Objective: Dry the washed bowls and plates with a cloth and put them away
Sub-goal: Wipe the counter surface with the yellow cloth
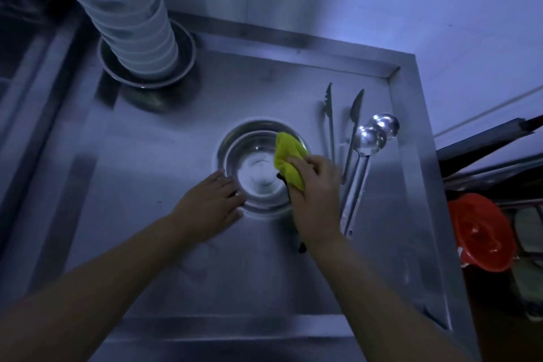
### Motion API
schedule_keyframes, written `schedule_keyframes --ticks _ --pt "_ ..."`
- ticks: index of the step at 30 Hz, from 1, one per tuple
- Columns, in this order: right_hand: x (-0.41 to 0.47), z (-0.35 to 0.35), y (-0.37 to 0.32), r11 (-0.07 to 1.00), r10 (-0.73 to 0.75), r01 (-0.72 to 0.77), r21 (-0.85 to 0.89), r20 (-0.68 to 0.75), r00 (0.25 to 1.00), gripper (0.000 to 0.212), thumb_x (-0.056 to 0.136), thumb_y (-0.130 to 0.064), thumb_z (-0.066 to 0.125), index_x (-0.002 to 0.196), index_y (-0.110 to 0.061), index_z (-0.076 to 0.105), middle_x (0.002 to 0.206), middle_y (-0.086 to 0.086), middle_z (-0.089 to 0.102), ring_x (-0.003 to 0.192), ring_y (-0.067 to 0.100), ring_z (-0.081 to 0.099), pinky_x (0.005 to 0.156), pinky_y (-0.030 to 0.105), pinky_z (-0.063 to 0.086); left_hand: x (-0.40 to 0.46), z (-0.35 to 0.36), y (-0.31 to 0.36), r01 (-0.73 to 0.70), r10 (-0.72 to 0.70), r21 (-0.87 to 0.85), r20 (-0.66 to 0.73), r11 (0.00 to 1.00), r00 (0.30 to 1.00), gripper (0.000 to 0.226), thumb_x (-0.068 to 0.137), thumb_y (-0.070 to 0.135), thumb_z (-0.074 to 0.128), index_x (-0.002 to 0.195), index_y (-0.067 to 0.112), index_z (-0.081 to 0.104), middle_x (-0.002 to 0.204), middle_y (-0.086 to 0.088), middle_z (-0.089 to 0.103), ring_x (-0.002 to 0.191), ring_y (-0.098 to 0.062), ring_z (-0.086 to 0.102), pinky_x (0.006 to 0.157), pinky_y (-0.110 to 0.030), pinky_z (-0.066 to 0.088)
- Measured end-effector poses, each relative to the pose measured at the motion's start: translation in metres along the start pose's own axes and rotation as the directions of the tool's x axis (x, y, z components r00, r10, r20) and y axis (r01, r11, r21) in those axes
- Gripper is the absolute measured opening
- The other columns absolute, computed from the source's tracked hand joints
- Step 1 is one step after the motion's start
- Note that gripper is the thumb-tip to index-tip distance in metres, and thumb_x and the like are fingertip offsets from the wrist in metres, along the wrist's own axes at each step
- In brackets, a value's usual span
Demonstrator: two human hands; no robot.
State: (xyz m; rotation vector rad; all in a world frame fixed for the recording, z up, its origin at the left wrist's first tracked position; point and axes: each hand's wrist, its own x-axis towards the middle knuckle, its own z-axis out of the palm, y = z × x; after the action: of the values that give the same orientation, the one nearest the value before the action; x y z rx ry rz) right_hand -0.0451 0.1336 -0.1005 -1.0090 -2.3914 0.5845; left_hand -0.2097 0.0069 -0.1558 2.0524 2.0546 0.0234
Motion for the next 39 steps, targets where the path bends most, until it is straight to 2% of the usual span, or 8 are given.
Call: schedule_keyframes --ticks 6,15,22,26,29,31,34,39 --pt "0.053 0.112 0.018 0.922 0.247 -0.158 -0.354 0.223 0.943 0.025 0.094 -0.021 0.055 0.115 -0.008 0.059 0.125 0.015 0.046 0.113 0.031 0.039 0.092 0.033 0.032 0.002 0.009 -0.014 -0.052 0.051 -0.036 -0.026 0.998 0.998 0.041 0.089 0.042 0.04 0.108 0.021 0.069 0.105 -0.001 0.067 0.107 -0.021 0.06 0.107 -0.041 0.035" --pt "0.057 0.133 0.025 0.995 0.044 -0.081 0.055 0.488 0.872 0.025 0.081 -0.008 0.071 0.106 -0.007 0.073 0.12 0.021 0.053 0.111 0.036 0.048 0.098 0.023 0.03 0.004 0.019 -0.019 -0.063 0.063 -0.005 -0.094 0.998 0.994 0.042 0.085 0.046 0.042 0.102 0.02 0.071 0.097 0.0 0.068 0.104 -0.02 0.062 0.106 -0.042 0.037" --pt "0.059 0.11 0.033 0.975 -0.178 0.212 0.062 0.79 0.586 0.028 0.083 -0.001 0.063 0.11 -0.007 0.072 0.12 0.018 0.057 0.108 0.034 0.052 0.097 0.034 0.037 0.007 0.019 -0.016 -0.027 0.021 -0.036 -0.149 0.999 0.989 0.035 0.079 0.042 0.051 0.098 0.021 0.072 0.089 -0.001 0.066 0.091 -0.021 0.063 0.103 -0.036 0.04" --pt "0.069 0.09 0.032 0.801 0.015 0.551 -0.233 0.929 0.37 0.035 0.089 -0.008 0.052 0.124 -0.009 0.057 0.126 0.014 0.049 0.111 0.035 0.047 0.09 0.039 0.042 0.007 0.018 -0.016 -0.025 0.019 -0.052 -0.12 0.998 0.993 0.037 0.082 0.042 0.045 0.099 0.021 0.07 0.094 -0.002 0.065 0.095 -0.022 0.06 0.106 -0.036 0.034" --pt "0.085 0.078 0.025 0.563 0.078 0.698 -0.442 0.869 0.488 0.035 0.092 -0.008 0.047 0.126 -0.007 0.053 0.133 0.015 0.045 0.123 0.039 0.039 0.095 0.047 0.038 0.008 0.017 -0.017 -0.026 0.02 -0.061 -0.095 0.998 0.995 0.038 0.083 0.043 0.044 0.102 0.022 0.07 0.097 -0.001 0.066 0.099 -0.021 0.06 0.105 -0.038 0.037" --pt "0.095 0.079 0.019 0.493 -0.137 0.746 -0.448 0.807 0.575 0.031 0.089 -0.008 0.049 0.118 -0.01 0.061 0.129 0.014 0.05 0.118 0.039 0.044 0.092 0.048 0.04 0.008 0.016 -0.018 -0.034 0.029 -0.061 -0.084 0.998 0.996 0.038 0.085 0.043 0.044 0.104 0.023 0.07 0.098 0.0 0.067 0.101 -0.021 0.06 0.105 -0.038 0.037" --pt "0.105 0.086 0.016 0.412 -0.404 0.851 -0.326 0.772 0.492 0.016 0.082 -0.026 0.062 0.094 -0.028 0.073 0.111 0.0 0.065 0.102 0.026 0.061 0.078 0.035 0.048 0.008 0.017 -0.017 -0.031 0.025 -0.062 -0.088 0.998 0.996 0.038 0.086 0.042 0.044 0.104 0.022 0.069 0.096 -0.001 0.067 0.1 -0.023 0.06 0.106 -0.038 0.03" --pt "0.091 0.077 0.04 0.451 -0.248 0.809 -0.376 0.819 0.518 0.033 0.088 -0.04 0.048 0.117 -0.029 0.06 0.125 -0.001 0.057 0.108 0.025 0.053 0.083 0.036 0.04 0.007 0.018 -0.017 -0.024 0.015 -0.079 -0.105 0.997 0.994 0.036 0.085 0.041 0.046 0.104 0.02 0.068 0.095 -0.002 0.065 0.094 -0.024 0.059 0.104 -0.037 0.03"
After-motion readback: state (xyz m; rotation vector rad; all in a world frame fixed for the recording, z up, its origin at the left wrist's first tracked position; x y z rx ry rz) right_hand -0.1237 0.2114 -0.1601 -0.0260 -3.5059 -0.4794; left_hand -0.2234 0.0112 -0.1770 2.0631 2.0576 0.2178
